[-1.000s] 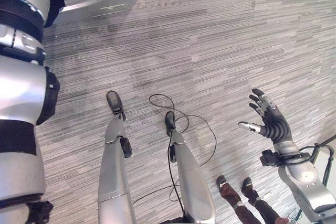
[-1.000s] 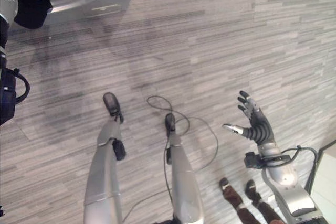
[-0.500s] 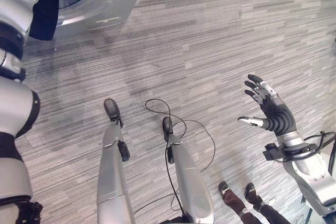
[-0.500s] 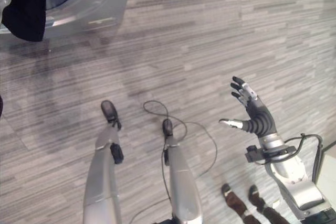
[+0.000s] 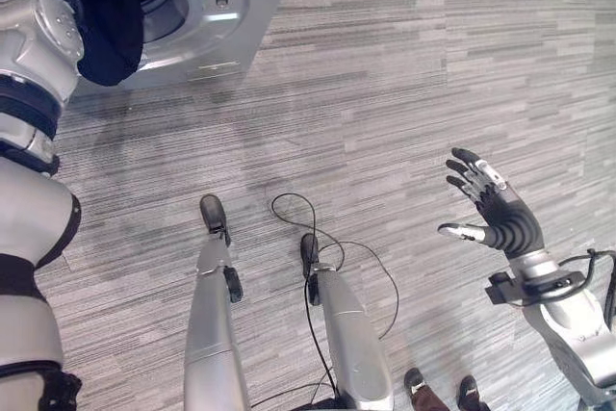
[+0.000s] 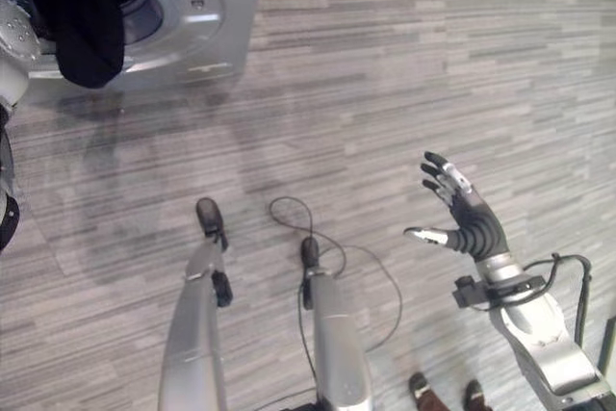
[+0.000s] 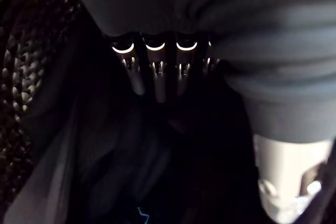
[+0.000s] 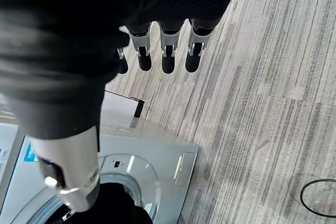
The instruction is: Grab the laundry basket,head to the washer,open it,put in the laundry and shut it.
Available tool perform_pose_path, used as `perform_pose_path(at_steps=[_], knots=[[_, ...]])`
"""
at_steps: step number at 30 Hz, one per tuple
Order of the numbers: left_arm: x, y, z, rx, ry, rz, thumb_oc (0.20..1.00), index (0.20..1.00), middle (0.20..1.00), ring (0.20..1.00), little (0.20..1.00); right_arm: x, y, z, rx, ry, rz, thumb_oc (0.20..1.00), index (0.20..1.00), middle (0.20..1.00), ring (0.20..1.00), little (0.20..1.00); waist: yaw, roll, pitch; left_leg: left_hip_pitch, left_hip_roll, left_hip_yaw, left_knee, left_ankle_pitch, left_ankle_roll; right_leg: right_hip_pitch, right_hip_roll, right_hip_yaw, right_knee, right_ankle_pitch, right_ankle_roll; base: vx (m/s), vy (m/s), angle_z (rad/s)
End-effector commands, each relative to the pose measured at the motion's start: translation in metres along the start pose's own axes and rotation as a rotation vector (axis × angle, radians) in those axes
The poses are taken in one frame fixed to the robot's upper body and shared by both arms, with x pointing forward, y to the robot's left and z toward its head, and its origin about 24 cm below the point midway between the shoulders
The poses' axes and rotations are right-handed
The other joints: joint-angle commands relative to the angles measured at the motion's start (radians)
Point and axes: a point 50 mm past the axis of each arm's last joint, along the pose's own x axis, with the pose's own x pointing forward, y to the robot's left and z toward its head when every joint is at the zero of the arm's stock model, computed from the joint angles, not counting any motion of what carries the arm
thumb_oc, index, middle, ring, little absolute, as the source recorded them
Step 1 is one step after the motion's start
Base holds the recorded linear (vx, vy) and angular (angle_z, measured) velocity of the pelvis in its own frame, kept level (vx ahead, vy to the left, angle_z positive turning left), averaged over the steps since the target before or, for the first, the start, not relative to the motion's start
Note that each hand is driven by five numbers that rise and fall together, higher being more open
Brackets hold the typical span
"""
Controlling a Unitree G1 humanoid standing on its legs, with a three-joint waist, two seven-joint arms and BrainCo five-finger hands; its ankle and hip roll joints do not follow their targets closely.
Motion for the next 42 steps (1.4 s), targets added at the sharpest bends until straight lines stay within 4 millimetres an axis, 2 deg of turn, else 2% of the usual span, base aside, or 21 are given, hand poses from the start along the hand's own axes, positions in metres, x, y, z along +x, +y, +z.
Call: perform_pose_path(at_steps=[1, 3, 8, 10, 11, 13, 20, 23, 26, 28, 29, 33, 34, 35, 36, 38, 39, 42], knots=[[0.035, 0.078, 0.047, -0.035, -0.163, 0.27, 1.0, 1.0, 1.0, 1.0, 1.0, -0.007, -0.02, 0.01, -0.021, -0.022, -0.06, 1.0, 1.0, 1.0, 1.0, 1.0, 0.02, 0.059, -0.084, -0.038, 0.043, -0.048, 0.091, -0.2, -0.08, 0.13, 0.07, -0.022, -0.099, 0.023, -0.091, 0.0, 0.0, 0.0], [0.036, 0.082, 0.053, 0.005, -0.206, 0.266, 1.0, 1.0, 1.0, 1.0, 1.0, -0.01, -0.024, 0.009, -0.021, -0.011, -0.078, 1.0, 1.0, 1.0, 1.0, 1.0, 0.021, 0.062, -0.085, -0.038, 0.039, -0.046, 0.089, -0.197, -0.081, 0.141, 0.072, -0.019, -0.115, 0.026, -0.091, 0.01, -0.018, 0.04], [0.034, 0.078, 0.066, 0.156, -0.328, 0.22, 1.0, 1.0, 1.0, 1.0, 1.0, -0.009, -0.024, 0.01, -0.022, -0.014, -0.069, 1.0, 1.0, 1.0, 1.0, 1.0, 0.034, 0.071, -0.086, -0.027, 0.033, -0.041, 0.075, -0.192, -0.083, 0.164, 0.067, -0.018, -0.133, 0.031, -0.087, 0.0, -0.002, 0.01], [0.03, 0.074, 0.071, 0.323, -0.411, 0.227, 1.0, 1.0, 1.0, 1.0, 1.0, -0.009, -0.023, 0.01, -0.014, -0.016, -0.055, 1.0, 1.0, 1.0, 1.0, 1.0, 0.038, 0.076, -0.085, -0.019, 0.032, -0.042, 0.069, -0.192, -0.083, 0.169, 0.065, -0.017, -0.134, 0.031, -0.086, 0.0, 0.0, 0.0], [0.025, 0.067, 0.077, 0.48, -0.508, 0.218, 1.0, 1.0, 1.0, 1.0, 1.0, -0.008, -0.025, 0.012, -0.008, -0.023, -0.044, 1.0, 1.0, 1.0, 1.0, 1.0, 0.044, 0.083, -0.088, -0.012, 0.032, -0.04, 0.059, -0.191, -0.084, 0.182, 0.062, -0.015, -0.149, 0.03, -0.083, 0.0, 0.0, 0.0], [0.023, 0.065, 0.082, 0.546, -0.561, 0.201, 1.0, 1.0, 1.0, 1.0, 1.0, -0.007, -0.028, 0.013, -0.014, -0.02, -0.044, 1.0, 1.0, 1.0, 1.0, 1.0, 0.047, 0.086, -0.09, -0.006, 0.03, -0.041, 0.053, -0.19, -0.084, 0.188, 0.061, -0.013, -0.155, 0.029, -0.083, 0.0, 0.0, 0.0], [0.018, 0.065, 0.089, 0.422, -0.596, 0.173, 1.0, 1.0, 1.0, 1.0, 1.0, -0.012, -0.03, 0.006, -0.013, 0.016, -0.078, 1.0, 1.0, 1.0, 1.0, 1.0, 0.053, 0.089, -0.093, 0.008, 0.025, -0.041, 0.043, -0.186, -0.084, 0.203, 0.064, -0.017, -0.166, 0.023, -0.085, 0.0, -0.004, 0.03], [-0.004, 0.047, 0.087, 0.297, -0.672, 0.139, 1.0, 1.0, 1.0, 1.0, 1.0, -0.013, -0.025, 0.003, 0.013, 0.01, -0.088, 1.0, 1.0, 1.0, 1.0, 1.0, 0.068, 0.09, -0.09, 0.028, 0.024, -0.041, 0.04, -0.178, -0.087, 0.215, 0.064, -0.018, -0.156, 0.017, -0.088, 0.0, 0.0, 0.0], [-0.012, 0.044, 0.085, 0.285, -0.707, 0.134, 1.0, 1.0, 1.0, 1.0, 1.0, -0.013, -0.024, 0.001, 0.025, 0.008, -0.095, 1.0, 1.0, 1.0, 1.0, 1.0, 0.074, 0.092, -0.09, 0.041, 0.025, -0.041, 0.031, -0.172, -0.089, 0.228, 0.065, -0.02, -0.16, 0.014, -0.09, -0.01, -0.009, 0.01], [-0.027, 0.036, 0.082, 0.242, -0.756, 0.099, 1.0, 1.0, 1.0, 1.0, 1.0, -0.013, -0.021, 0.0, 0.045, 0.003, -0.102, 1.0, 1.0, 1.0, 1.0, 1.0, 0.087, 0.092, -0.092, 0.063, 0.025, -0.044, 0.012, -0.159, -0.094, 0.242, 0.069, -0.023, -0.167, 0.009, -0.092, -0.01, -0.014, -0.02], [-0.028, 0.036, 0.081, 0.241, -0.754, 0.097, 1.0, 1.0, 1.0, 1.0, 1.0, -0.013, -0.021, 0.0, 0.043, 0.004, -0.1, 1.0, 1.0, 1.0, 1.0, 1.0, 0.085, 0.094, -0.093, 0.064, 0.025, -0.043, 0.01, -0.158, -0.094, 0.243, 0.069, -0.023, -0.167, 0.01, -0.092, -0.01, -0.028, 0.05], [-0.06, 0.02, 0.062, 0.092, -0.768, 0.008, 1.0, 1.0, 1.0, 1.0, 1.0, -0.017, -0.012, -0.01, 0.088, 0.029, -0.125, 1.0, 1.0, 1.0, 1.0, 1.0, 0.118, 0.089, -0.1, 0.129, 0.023, -0.05, -0.033, -0.131, -0.1, 0.272, 0.079, -0.029, -0.172, 0.003, -0.1, -0.01, -0.034, 0.08], [-0.063, 0.019, 0.058, 0.087, -0.759, 0.003, 1.0, 1.0, 1.0, 1.0, 1.0, -0.017, -0.013, -0.009, 0.079, 0.033, -0.117, 1.0, 1.0, 1.0, 1.0, 1.0, 0.112, 0.097, -0.101, 0.134, 0.023, -0.049, -0.036, -0.129, -0.1, 0.275, 0.079, -0.028, -0.174, 0.003, -0.1, 0.0, 0.0, 0.0], [-0.072, 0.012, 0.052, 0.042, -0.742, -0.027, 1.0, 1.0, 1.0, 1.0, 1.0, -0.018, -0.011, -0.012, 0.091, 0.041, -0.126, 1.0, 1.0, 1.0, 1.0, 1.0, 0.121, 0.097, -0.104, 0.154, 0.022, -0.049, -0.048, -0.123, -0.102, 0.287, 0.081, -0.028, -0.176, 0.004, -0.101, 0.0, -0.028, -0.05], [-0.091, 0.001, 0.044, -0.051, -0.731, -0.092, 1.0, 1.0, 1.0, 1.0, 1.0, -0.02, -0.008, -0.016, 0.114, 0.055, -0.147, 1.0, 1.0, 1.0, 1.0, 1.0, 0.147, 0.09, -0.112, 0.192, 0.02, -0.052, -0.071, -0.11, -0.105, 0.306, 0.085, -0.032, -0.18, 0.003, -0.103, 0.0, -0.028, -0.05], [-0.093, 0.0, 0.041, -0.055, -0.722, -0.096, 1.0, 1.0, 1.0, 1.0, 1.0, -0.02, -0.009, -0.016, 0.107, 0.058, -0.139, 1.0, 1.0, 1.0, 1.0, 1.0, 0.142, 0.097, -0.112, 0.197, 0.02, -0.051, -0.074, -0.109, -0.105, 0.309, 0.084, -0.031, -0.181, 0.004, -0.103, 0.0, -0.025, 0.08], [-0.132, -0.019, 0.024, -0.163, -0.699, -0.233, 1.0, 1.0, 1.0, 1.0, 1.0, -0.025, -0.006, -0.022, 0.109, 0.094, -0.143, 1.0, 1.0, 1.0, 1.0, 1.0, 0.161, 0.103, -0.124, 0.252, 0.015, -0.052, -0.105, -0.088, -0.109, 0.351, 0.09, -0.036, -0.196, 0.002, -0.109, 0.02, -0.062, 0.23], [-0.172, -0.034, 0.014, -0.294, -0.665, -0.375, 1.0, 1.0, 1.0, 1.0, 1.0, -0.032, -0.003, -0.035, 0.126, 0.151, -0.167, 1.0, 1.0, 1.0, 1.0, 1.0, 0.185, 0.113, -0.14, 0.313, 0.015, -0.055, -0.142, -0.065, -0.116, 0.394, 0.093, -0.047, -0.212, 0.001, -0.114, 0.01, -0.067, 0.06]])
